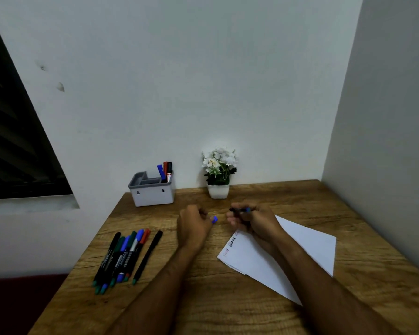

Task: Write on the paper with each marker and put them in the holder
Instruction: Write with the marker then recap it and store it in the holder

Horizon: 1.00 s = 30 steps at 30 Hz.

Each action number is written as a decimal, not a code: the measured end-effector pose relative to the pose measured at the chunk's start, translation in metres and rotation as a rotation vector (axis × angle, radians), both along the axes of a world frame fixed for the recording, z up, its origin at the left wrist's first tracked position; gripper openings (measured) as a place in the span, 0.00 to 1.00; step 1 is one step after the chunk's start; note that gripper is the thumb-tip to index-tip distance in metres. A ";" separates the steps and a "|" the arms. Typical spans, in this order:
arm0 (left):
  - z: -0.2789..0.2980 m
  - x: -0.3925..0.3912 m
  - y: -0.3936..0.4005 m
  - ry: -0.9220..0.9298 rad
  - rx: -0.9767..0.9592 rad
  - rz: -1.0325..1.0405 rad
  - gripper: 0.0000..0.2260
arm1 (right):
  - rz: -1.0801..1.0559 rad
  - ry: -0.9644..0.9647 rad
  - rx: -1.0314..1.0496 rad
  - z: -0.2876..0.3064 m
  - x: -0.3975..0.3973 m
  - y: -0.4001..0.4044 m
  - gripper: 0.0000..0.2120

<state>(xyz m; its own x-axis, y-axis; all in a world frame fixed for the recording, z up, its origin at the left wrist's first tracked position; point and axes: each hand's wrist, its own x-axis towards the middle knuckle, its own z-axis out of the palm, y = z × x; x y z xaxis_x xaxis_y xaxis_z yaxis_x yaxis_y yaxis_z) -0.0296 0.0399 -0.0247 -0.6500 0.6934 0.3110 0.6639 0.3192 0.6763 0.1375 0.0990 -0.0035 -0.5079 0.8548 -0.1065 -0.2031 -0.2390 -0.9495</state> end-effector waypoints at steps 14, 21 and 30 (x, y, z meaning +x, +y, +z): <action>-0.014 0.018 -0.033 0.381 -0.130 -0.734 0.18 | -0.176 -0.289 0.403 -0.012 0.031 0.006 0.01; -0.021 0.018 -0.030 0.453 -0.231 -0.706 0.22 | -0.109 -0.429 0.539 -0.021 0.030 0.013 0.08; -0.021 0.018 -0.032 0.415 -0.210 -0.720 0.23 | -0.040 -0.528 0.736 -0.024 0.026 0.019 0.05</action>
<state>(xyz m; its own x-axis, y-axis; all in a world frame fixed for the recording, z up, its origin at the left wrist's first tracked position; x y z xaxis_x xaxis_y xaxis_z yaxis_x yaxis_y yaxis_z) -0.0119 0.0083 -0.0460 0.1087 0.9634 0.2452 0.9336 -0.1837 0.3077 0.1640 0.1178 -0.0275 -0.5165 0.8149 0.2631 0.3067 0.4629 -0.8317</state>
